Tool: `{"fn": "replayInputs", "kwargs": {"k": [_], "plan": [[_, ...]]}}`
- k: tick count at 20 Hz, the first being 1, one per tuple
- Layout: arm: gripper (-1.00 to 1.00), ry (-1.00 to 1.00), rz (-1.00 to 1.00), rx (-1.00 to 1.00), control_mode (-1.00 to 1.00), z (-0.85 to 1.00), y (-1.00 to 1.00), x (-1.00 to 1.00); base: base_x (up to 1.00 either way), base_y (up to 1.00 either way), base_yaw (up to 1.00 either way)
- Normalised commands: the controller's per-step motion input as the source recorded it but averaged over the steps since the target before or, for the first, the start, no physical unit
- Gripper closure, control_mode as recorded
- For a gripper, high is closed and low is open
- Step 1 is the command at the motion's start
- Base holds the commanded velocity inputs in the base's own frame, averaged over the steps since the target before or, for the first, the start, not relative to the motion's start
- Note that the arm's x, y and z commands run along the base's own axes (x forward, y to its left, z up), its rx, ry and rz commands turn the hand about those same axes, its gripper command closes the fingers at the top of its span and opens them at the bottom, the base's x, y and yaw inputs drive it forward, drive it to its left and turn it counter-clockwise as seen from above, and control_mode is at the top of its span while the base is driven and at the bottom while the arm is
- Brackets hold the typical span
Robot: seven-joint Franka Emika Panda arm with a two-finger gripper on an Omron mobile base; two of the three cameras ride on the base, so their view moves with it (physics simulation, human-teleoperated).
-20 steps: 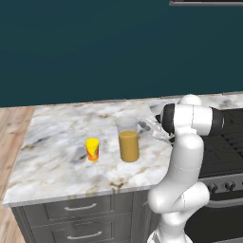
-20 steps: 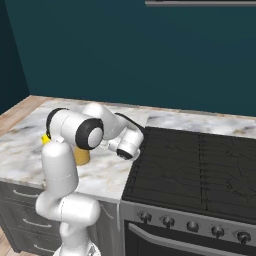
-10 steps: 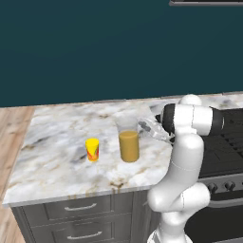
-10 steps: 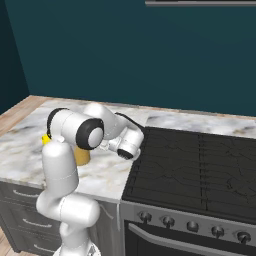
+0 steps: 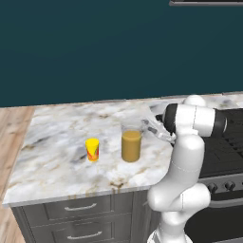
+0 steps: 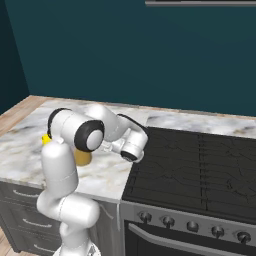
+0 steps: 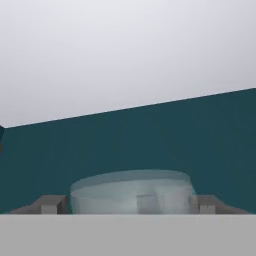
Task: Place the pitcher and cup on the dining counter for serving.
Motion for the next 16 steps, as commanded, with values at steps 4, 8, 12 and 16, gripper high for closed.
{"fn": "replayInputs", "kwargs": {"k": [4, 8, 12, 16], "plan": [[-1.0, 0.0, 0.0, 0.0, -1.0, 0.05, -0.57, -0.44, 0.0, 0.0, 0.0], [-1.0, 0.0, 0.0, 0.0, -1.0, 0.12, -0.66, -0.49, 0.0, 0.0, 0.0], [-1.0, -0.07, 0.0, 0.0, -1.0, 0.51, -0.39, -0.77, 0.0, 0.0, 0.0], [-1.0, -0.18, -0.03, -0.04, -1.0, 0.81, 0.0, -1.0, 0.0, 0.0, 0.0]]}}
